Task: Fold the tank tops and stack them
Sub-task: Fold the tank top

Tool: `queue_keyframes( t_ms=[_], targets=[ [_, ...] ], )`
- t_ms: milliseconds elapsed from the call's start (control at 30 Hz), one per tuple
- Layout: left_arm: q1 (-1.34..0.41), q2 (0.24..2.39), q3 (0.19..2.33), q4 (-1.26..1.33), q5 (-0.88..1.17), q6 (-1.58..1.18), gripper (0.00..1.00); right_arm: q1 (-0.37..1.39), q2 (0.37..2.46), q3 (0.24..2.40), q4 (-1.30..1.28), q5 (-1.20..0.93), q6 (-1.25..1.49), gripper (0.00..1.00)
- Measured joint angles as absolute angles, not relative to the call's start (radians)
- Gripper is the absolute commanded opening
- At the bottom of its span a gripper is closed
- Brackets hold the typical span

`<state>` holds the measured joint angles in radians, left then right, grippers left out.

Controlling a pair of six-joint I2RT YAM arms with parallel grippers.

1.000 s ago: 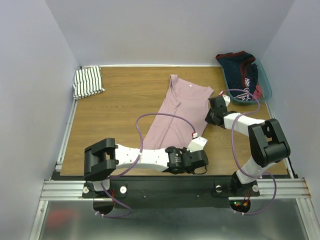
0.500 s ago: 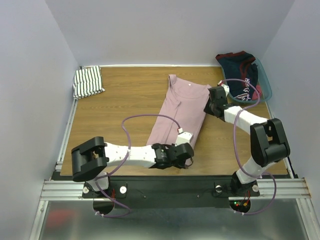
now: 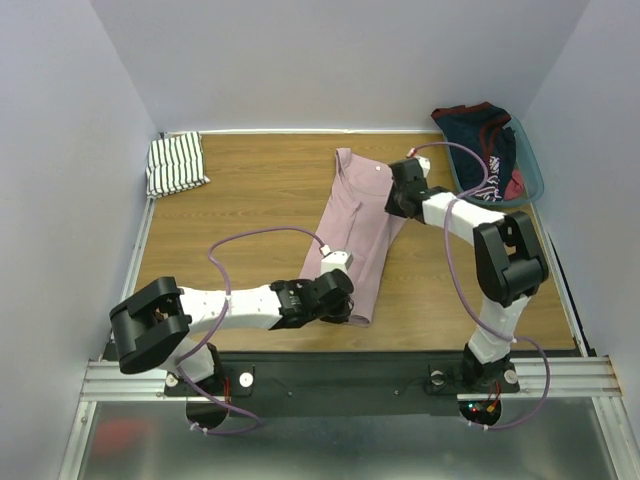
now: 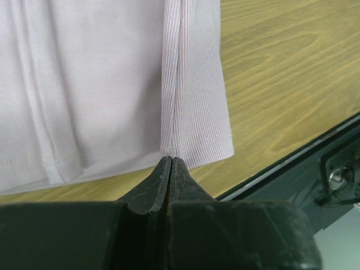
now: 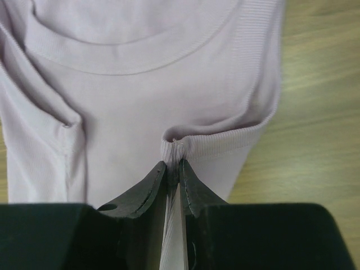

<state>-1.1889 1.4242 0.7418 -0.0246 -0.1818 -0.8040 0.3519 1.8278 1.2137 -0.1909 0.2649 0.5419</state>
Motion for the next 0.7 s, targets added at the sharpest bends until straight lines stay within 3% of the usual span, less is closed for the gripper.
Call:
queue_keyframes(
  t_ms=[700],
  targets=[
    [-1.066, 1.356, 0.636, -0.019, -0.134, -0.807, 0.00, 0.476, 2.016, 1.456, -0.255, 0.342, 0.542, 0.20]
  ],
)
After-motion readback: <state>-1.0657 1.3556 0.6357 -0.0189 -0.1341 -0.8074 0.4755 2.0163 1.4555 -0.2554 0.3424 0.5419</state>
